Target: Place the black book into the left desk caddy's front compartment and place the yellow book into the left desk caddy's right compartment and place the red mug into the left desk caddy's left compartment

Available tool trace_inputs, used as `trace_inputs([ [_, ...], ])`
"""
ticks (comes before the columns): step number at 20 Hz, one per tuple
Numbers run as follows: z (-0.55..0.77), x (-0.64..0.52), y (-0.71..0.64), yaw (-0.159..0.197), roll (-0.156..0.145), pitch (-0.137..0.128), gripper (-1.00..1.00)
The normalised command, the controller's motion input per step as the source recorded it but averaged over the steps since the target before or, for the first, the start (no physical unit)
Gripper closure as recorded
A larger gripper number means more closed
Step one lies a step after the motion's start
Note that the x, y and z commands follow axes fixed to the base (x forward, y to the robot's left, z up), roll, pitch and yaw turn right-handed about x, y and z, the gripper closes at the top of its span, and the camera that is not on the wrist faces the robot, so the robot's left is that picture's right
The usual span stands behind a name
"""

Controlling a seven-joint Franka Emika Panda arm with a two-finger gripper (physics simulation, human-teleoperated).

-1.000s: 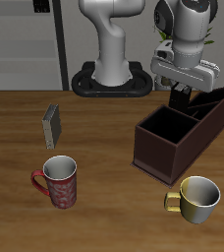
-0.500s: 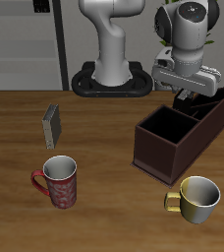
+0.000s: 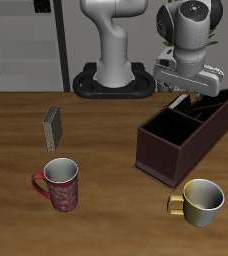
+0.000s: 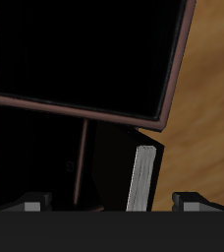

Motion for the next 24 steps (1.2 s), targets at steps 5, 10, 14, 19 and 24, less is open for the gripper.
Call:
trace_inputs([
  [5, 0.15, -0.1, -0.11, 0.017, -0.003, -0.029, -1.0],
  [10, 0.31, -0.2, -0.2, 0.065, 0.017, -0.069, -1.0],
  [14, 0.23, 0.0, -0.36, 0.162, 0.004, -0.059, -1.0],
  [19, 0.08, 0.16, -0.57, 0.144, -0.077, 0.005, -1.0],
  [24, -0.02, 0.16, -0.71, 0.129, -0.101, -0.006, -1.0],
])
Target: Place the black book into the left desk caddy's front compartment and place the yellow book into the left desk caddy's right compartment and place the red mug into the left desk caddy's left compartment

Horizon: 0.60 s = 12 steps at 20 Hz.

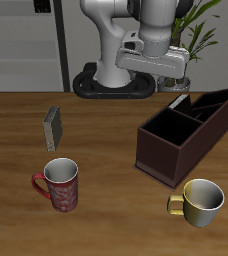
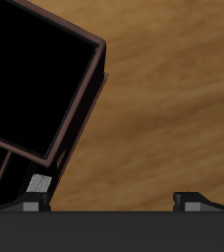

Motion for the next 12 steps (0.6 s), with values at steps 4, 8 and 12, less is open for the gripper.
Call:
trace_inputs([
  [4, 0.07, 0.0, -0.56, 0.072, -0.065, -0.019, -1.0],
  [8, 0.11, 0.0, -0.46, 0.051, -0.065, -0.031, -1.0],
  [12, 0.05, 0.05, -0.5, 0.067, -0.067, -0.034, -1.0],
])
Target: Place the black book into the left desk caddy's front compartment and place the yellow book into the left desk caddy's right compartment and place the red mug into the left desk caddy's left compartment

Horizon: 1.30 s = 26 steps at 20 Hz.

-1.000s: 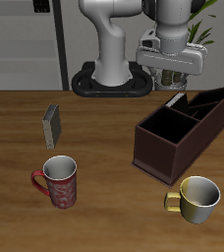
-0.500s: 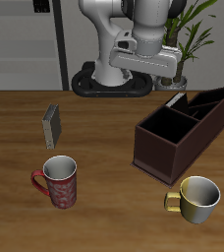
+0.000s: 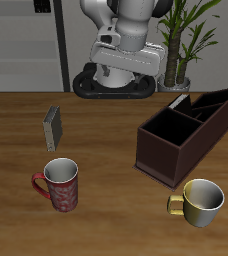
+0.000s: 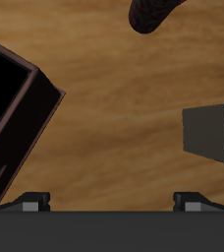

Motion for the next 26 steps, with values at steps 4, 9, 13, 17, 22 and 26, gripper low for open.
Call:
trace_inputs([
  [4, 0.01, 0.11, -0.59, 0.072, -0.066, -0.024, -1.0],
  [9, -0.02, 0.07, -0.39, 0.079, -0.019, -0.012, -1.0],
  [13, -0.06, 0.06, -0.39, 0.106, -0.049, 0.0, -1.0],
  [17, -0.23, -0.09, -0.27, 0.183, 0.139, 0.014, -1.0],
  [22, -0.22, -0.11, -0.22, 0.052, 0.141, 0.049, -1.0],
  [26, -0.03, -0.14, -0.32, 0.047, 0.045, -0.045, -1.0],
])
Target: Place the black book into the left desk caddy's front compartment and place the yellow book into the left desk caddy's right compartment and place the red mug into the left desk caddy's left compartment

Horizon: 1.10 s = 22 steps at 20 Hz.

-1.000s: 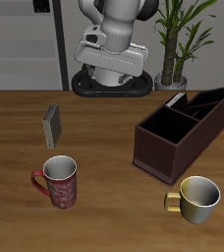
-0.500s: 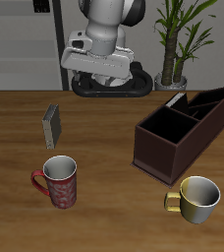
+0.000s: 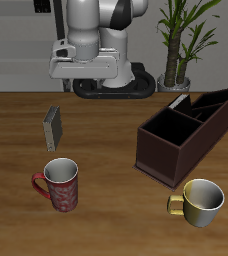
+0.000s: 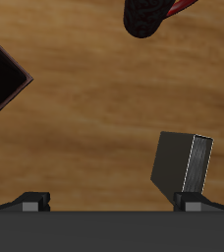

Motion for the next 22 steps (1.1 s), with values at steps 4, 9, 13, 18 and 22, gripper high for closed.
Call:
trace_inputs([
  [4, 0.03, -0.15, -0.65, -0.055, -0.076, -0.067, -1.0],
  [9, -0.07, 0.06, -0.29, 0.004, -0.02, -0.011, -1.0],
  [13, -0.13, 0.11, -0.29, -0.001, -0.029, 0.003, -1.0],
  [18, -0.1, 0.05, -0.22, -0.033, -0.03, -0.002, -1.0],
  [22, -0.28, 0.01, -0.19, -0.028, -0.041, 0.017, -1.0],
])
